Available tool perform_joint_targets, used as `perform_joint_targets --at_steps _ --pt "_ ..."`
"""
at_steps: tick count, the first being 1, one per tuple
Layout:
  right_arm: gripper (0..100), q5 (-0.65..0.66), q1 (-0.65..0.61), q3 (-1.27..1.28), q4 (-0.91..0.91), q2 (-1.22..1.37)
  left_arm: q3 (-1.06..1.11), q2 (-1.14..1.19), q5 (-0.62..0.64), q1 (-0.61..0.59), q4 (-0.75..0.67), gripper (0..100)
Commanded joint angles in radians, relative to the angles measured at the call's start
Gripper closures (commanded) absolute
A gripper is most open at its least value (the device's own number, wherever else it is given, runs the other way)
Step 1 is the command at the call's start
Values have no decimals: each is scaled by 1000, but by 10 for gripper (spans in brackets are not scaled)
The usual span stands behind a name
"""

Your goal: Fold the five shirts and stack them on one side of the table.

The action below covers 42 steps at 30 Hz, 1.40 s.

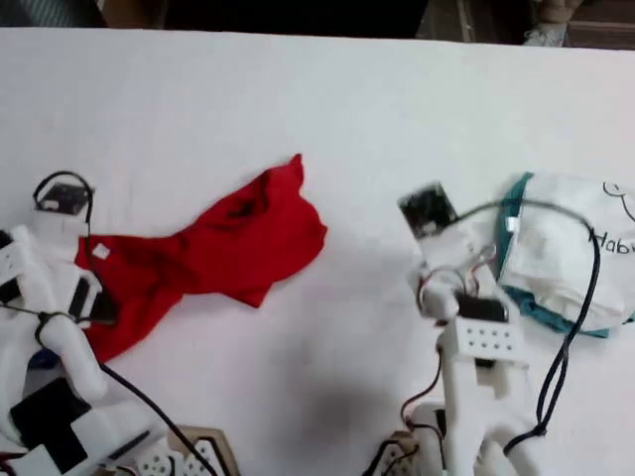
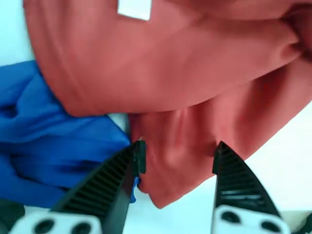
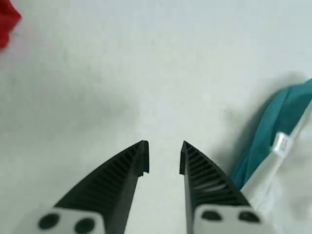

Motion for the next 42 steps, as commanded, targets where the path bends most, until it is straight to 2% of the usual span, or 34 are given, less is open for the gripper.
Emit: perform_joint_targets --at_steps 1,4,7,14,19,22,29,33,36,39,42 --pt "882 -23 -105 -258 122 30 -28 -11 2 -38 -15 756" --pt "882 -23 -214 -431 197 189 -110 -8 23 -80 -17 756" --pt "880 -23 -283 -589 252 400 -186 -2 130 -89 -17 756" --pt "880 -23 -386 -1010 410 817 -205 11 348 0 -164 756" --pt "880 -25 -461 -1315 524 970 -206 127 368 95 -216 756" --pt "880 -25 -498 -1445 570 1038 -214 222 368 106 -222 756" --pt "879 -21 -599 -1494 591 1194 -208 311 364 41 -212 756" --pt "882 -17 -616 -1493 656 1262 -231 308 362 -6 -150 758" --pt "886 -15 -596 -1493 765 1294 -269 310 362 -31 -75 828" --pt "967 -15 -561 -1493 857 1307 -318 310 362 -38 -3 940" --pt "976 -15 -509 -1493 900 1300 -363 310 362 -35 44 969"
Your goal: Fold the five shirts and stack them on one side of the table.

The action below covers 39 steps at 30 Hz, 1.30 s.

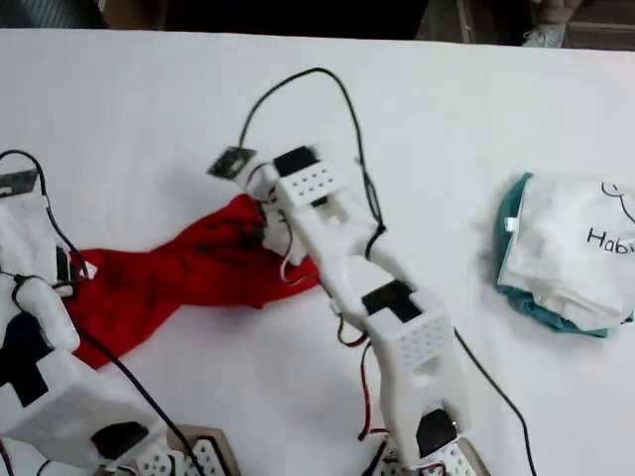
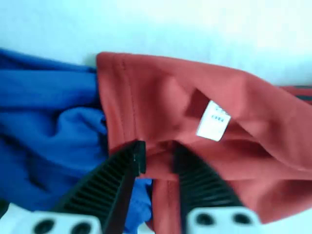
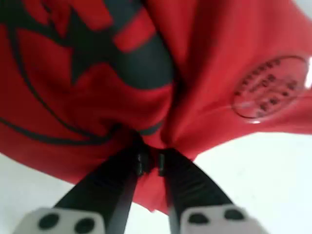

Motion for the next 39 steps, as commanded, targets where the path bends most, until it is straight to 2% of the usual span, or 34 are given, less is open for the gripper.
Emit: perform_joint_targets --at_steps 1,7,13,21,24,27,29,32,34,39 --pt "978 6 73 -49 54 -15 -84 -5 0 -8 63 969" --pt "977 80 214 -52 58 -16 -165 -5 0 -8 150 970" --pt "977 140 357 -54 38 -65 -209 -3 0 -8 163 969" --pt "977 158 418 -54 -28 -254 -242 0 0 43 170 968" --pt "975 149 377 -43 10 -291 -239 3 0 52 170 968" --pt "967 124 271 -43 136 -291 -242 2 0 51 170 968" --pt "919 129 200 -26 171 -302 -246 2 -2 32 170 968" --pt "831 138 113 28 163 -348 -251 -2 -2 -34 152 968" --pt "827 166 51 72 148 -380 -251 -2 -2 -94 138 968" --pt "827 141 -94 224 67 -420 -251 -2 -2 -252 97 964"
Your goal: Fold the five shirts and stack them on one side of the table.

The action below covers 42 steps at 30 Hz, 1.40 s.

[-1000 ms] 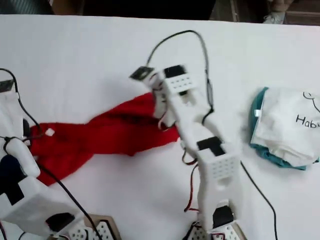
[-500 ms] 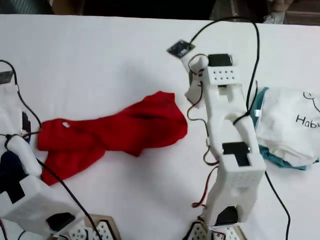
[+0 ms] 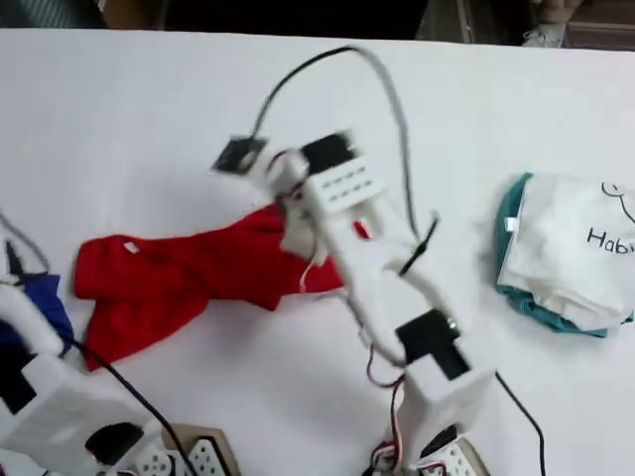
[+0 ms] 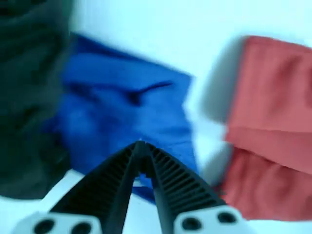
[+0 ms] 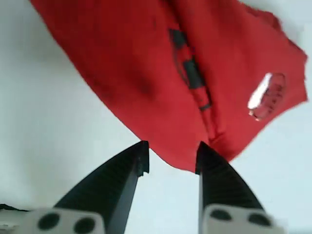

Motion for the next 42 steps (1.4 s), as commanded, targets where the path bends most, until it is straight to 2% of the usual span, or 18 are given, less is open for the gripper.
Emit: perform_joint_targets --at_steps 1,5,8,11,15,16,20,24,28,34,39,42 --pt "827 -12 -94 94 -67 -74 -44 -9 -3 -107 -26 955" --pt "827 -38 -180 224 -179 -67 -44 -8 -54 -178 -40 925" --pt "827 -29 -186 308 -308 -65 -42 -6 -80 -201 -40 925" --pt "844 -20 -117 356 -456 -65 -42 -6 -95 -216 -40 925" --pt "989 91 47 354 -625 -70 -38 -6 -103 -218 -35 925" --pt "971 101 87 341 -648 -71 -36 -6 -103 -215 -35 925" --pt "977 106 219 221 -628 -76 -35 -6 -106 -201 -35 925" --pt "977 103 263 106 -518 -68 -33 -6 -106 -175 -32 925" --pt "971 18 154 104 -308 -76 -33 -5 -103 -153 -32 925" --pt "835 -26 -35 104 -189 -81 -35 -5 -101 -183 -38 925" --pt "865 -31 -220 106 -134 -107 -41 -5 -107 -238 -40 925" --pt "870 -31 -286 106 -137 -105 -42 -5 -109 -262 -40 925"
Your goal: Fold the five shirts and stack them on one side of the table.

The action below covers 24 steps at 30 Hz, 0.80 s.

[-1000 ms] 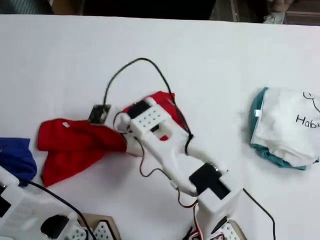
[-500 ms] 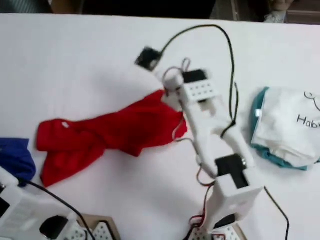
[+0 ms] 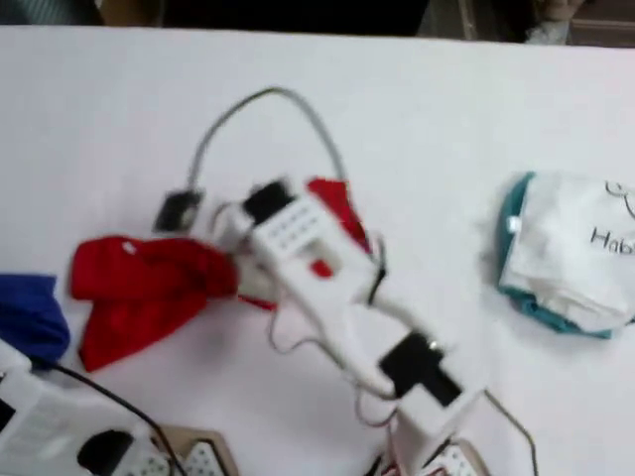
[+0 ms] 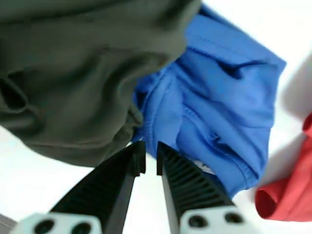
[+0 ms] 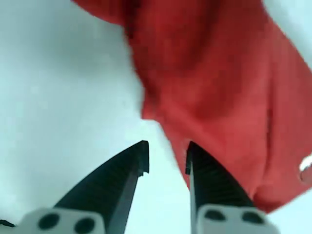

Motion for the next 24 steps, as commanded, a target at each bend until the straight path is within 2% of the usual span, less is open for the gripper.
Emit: perform_joint_targets --at_steps 1,7,16,20,24 --pt "870 -8 -64 -41 -1 -59 -42 -5 -11 -35 -11 925" --pt "868 -48 -68 14 -110 -10 -39 -5 -11 -68 -46 925" --pt "868 -48 -59 55 -278 211 -41 -5 -9 -63 -46 925" --pt "873 -43 12 -32 -295 265 -39 -5 -9 -63 -46 925" --pt "987 -43 122 -175 -285 275 -35 -3 -9 -60 -46 925"
